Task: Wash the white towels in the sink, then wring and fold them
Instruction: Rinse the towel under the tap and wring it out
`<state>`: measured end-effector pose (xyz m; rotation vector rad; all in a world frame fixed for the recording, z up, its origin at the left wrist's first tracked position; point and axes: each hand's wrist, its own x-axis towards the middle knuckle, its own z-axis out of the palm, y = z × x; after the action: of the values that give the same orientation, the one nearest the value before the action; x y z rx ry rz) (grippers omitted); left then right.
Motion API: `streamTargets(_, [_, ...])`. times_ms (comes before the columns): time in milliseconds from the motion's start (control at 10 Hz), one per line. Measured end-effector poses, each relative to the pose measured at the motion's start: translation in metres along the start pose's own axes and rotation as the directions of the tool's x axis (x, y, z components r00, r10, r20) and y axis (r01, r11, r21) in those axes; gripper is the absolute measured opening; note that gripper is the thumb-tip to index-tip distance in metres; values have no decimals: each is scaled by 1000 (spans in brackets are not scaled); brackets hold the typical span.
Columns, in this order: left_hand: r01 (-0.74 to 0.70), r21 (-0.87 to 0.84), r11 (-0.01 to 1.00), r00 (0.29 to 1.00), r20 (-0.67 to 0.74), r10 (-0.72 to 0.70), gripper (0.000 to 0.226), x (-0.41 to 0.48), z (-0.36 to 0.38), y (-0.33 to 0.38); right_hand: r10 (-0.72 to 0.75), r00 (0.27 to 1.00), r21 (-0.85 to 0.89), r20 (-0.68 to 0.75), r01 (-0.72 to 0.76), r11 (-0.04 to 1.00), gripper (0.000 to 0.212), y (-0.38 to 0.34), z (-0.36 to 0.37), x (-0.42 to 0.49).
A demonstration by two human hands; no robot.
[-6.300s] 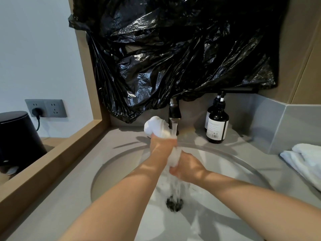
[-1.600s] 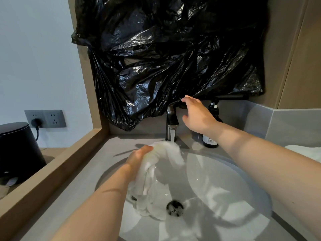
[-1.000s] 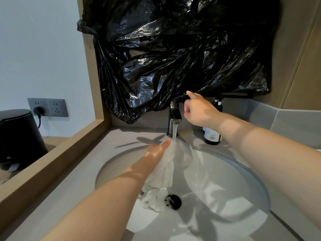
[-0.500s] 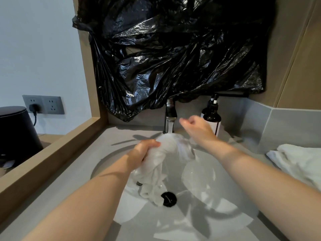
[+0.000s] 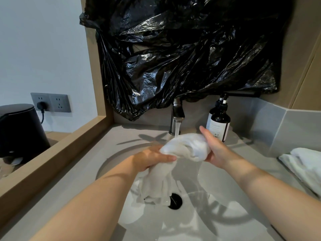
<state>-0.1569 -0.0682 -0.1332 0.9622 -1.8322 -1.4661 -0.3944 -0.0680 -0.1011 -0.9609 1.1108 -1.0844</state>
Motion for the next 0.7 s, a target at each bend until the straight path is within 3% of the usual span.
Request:
streamTargets(100, [3, -132, 991, 988, -155, -24, 44, 1, 6, 4, 119, 993, 150, -6, -117, 982, 48, 1, 12, 1])
streamTargets(200, [8, -276, 961, 957, -278, -87, 50, 7, 7, 4, 85, 995, -14, -47, -86, 996, 63, 14, 41, 5])
streamTargets(400, [47, -423, 905, 948, -266, -174, 61, 5, -2, 3, -89, 896, -147, -435, 26, 989, 48, 15, 74, 20])
streamTargets(500, [42, -450, 892, 932, -304, -197, 74, 6, -8, 0, -312, 915, -942, -255, -163, 292, 59, 18, 84, 21])
streamTargets(600, [36, -423, 905, 923, -333, -192, 69, 7, -10, -2, -145, 860, -248, -489, 22, 969, 8, 14, 86, 26])
streamTargets(700, [-95, -417, 904, 870, -477, -128, 28, 10, 0, 4, -65, 946, -54, -318, 51, 997, 32, 12, 72, 23])
